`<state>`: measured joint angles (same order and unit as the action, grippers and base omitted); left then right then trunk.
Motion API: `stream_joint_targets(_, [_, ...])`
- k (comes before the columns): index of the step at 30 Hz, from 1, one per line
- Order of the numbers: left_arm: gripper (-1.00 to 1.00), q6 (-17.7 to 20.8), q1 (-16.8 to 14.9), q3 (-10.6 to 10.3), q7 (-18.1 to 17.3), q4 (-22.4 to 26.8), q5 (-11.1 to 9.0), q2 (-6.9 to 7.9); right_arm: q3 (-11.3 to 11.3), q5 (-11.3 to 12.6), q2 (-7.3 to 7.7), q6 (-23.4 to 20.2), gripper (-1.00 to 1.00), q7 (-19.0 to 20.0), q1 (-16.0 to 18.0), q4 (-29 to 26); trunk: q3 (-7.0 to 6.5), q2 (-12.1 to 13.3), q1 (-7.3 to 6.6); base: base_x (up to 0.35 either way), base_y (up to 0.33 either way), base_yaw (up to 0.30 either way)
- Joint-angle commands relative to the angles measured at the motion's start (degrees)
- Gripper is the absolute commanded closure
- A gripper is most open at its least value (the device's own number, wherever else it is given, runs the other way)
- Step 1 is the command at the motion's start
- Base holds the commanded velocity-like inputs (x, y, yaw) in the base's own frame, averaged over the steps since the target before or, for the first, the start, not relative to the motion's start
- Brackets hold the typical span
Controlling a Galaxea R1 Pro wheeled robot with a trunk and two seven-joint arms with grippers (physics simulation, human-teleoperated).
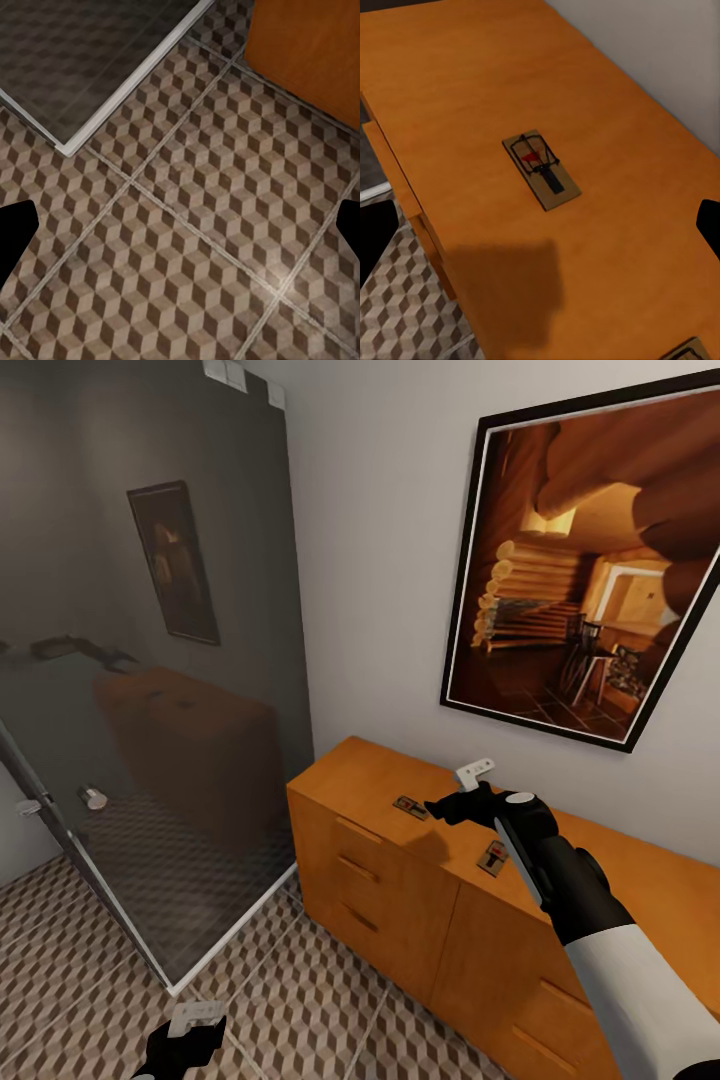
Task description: Take the four mousetraps from the cabinet in the bathroom and place them on the bathroom floor. Make sure all four end up on the same floor surface, and ensure that at least two of them are either under or directly next to the same bathroom sink.
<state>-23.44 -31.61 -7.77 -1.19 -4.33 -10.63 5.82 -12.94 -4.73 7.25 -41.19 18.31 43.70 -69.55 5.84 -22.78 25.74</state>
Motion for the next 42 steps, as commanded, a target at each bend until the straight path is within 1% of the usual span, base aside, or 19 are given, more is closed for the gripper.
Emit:
stream_joint_targets(1, [-1.00,-0.4,-0.1,-0.5,-0.1,-0.2,-0.5,-0.02,-0.1,-0.5,0.06,-0.2,-1.00,0.4,0.1,-0.1,0.13,-0.1,0.04,0.003,-0.004,0.000])
stream_joint_targets(42, [-1.00,-0.4,-0.1,-0.5,-0.1,-0.2,-0.5,-0.09,0.0,-0.7,0.13,-0.2,-1.00,0.5,0.1,-0.1,0.13,-0.1,0.04,0.000,0.000,0.000])
